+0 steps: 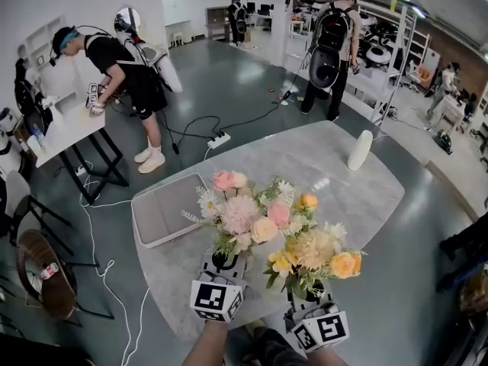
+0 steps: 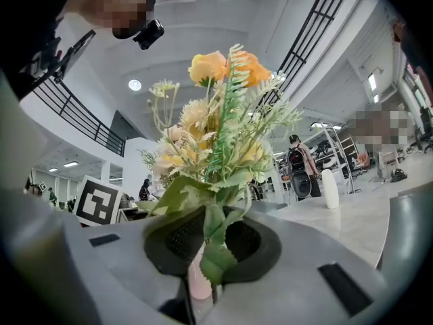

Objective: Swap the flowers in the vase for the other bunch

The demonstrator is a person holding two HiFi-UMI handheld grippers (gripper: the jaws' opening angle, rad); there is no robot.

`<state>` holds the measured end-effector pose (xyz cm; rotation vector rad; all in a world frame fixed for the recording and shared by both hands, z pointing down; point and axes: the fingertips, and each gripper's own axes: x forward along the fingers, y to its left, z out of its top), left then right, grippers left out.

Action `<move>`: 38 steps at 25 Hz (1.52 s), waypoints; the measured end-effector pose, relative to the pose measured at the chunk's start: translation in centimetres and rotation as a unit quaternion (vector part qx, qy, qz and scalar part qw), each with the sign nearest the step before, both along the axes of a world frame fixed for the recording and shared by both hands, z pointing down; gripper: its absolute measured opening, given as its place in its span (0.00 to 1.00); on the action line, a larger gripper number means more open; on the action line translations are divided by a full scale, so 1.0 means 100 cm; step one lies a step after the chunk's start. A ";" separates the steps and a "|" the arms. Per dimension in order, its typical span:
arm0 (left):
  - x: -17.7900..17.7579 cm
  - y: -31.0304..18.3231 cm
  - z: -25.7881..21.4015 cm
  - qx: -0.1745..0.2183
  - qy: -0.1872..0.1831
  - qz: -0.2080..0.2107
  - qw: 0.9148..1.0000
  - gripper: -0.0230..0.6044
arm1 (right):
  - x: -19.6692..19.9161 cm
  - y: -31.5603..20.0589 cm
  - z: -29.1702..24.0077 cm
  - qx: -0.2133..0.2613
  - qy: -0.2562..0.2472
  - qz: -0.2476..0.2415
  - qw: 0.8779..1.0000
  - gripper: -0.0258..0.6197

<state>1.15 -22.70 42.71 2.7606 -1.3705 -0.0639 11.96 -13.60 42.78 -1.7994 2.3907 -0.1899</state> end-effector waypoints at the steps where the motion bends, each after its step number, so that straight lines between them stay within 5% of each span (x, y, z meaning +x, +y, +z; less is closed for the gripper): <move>1: -0.001 0.000 -0.002 0.002 0.002 0.000 1.000 0.16 | 0.000 -0.001 -0.002 0.002 -0.001 0.000 1.000 0.15; 38: -0.046 0.010 -0.069 0.029 0.084 -0.003 0.996 0.16 | -0.032 -0.011 -0.049 0.039 -0.006 -0.014 0.999 0.15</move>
